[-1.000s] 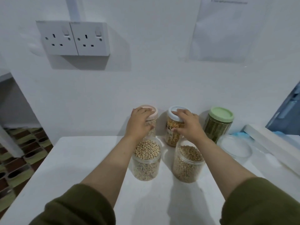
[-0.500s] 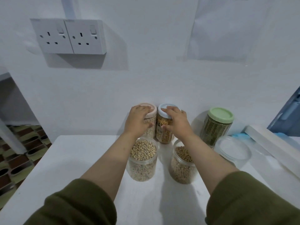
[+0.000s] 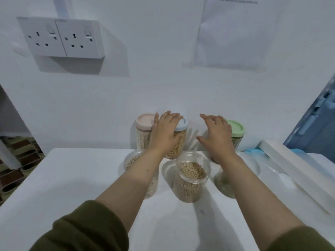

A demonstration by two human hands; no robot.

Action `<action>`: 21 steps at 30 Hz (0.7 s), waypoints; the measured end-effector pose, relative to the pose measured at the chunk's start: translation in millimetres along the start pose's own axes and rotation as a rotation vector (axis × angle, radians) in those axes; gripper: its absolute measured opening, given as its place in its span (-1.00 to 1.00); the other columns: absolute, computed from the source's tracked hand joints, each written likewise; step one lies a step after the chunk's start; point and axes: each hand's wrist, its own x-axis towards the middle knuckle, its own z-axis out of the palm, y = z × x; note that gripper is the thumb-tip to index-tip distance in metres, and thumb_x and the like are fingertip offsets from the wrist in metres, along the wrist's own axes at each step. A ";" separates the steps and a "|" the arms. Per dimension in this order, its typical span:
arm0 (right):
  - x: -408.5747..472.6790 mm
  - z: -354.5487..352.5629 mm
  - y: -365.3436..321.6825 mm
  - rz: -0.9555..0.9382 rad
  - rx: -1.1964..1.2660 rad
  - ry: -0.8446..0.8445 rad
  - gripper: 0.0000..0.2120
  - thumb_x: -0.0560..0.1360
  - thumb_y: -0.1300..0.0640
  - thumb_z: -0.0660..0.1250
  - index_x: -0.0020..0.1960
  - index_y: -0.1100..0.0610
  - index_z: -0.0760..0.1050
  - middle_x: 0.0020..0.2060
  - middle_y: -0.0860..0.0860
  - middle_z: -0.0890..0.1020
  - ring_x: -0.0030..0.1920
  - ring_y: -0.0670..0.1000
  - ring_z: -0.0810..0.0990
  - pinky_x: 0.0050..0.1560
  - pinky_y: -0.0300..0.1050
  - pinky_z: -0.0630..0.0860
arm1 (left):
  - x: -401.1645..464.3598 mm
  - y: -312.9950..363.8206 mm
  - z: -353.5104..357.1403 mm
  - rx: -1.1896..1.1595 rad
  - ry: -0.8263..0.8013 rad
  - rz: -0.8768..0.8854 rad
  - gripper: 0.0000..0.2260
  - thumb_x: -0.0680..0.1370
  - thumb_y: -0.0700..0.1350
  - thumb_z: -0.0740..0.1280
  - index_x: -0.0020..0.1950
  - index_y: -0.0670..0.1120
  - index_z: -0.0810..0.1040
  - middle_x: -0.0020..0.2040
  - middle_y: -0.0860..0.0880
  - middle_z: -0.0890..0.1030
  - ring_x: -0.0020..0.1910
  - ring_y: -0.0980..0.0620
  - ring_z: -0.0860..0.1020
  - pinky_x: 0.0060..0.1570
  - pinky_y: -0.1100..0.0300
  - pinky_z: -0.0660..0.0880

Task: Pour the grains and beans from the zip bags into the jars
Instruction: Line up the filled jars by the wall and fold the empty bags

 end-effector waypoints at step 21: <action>18.5 -9.0 62.8 0.195 0.280 -0.126 -0.38 0.40 0.29 0.53 0.43 0.09 0.47 0.28 0.19 0.44 0.32 0.17 0.41 0.33 -0.23 0.22 | 1.2 1.7 25.6 -0.032 0.040 -0.058 -0.50 0.46 -0.18 0.50 0.38 -0.01 0.51 0.29 0.02 0.56 0.35 -0.03 0.40 0.50 0.04 0.07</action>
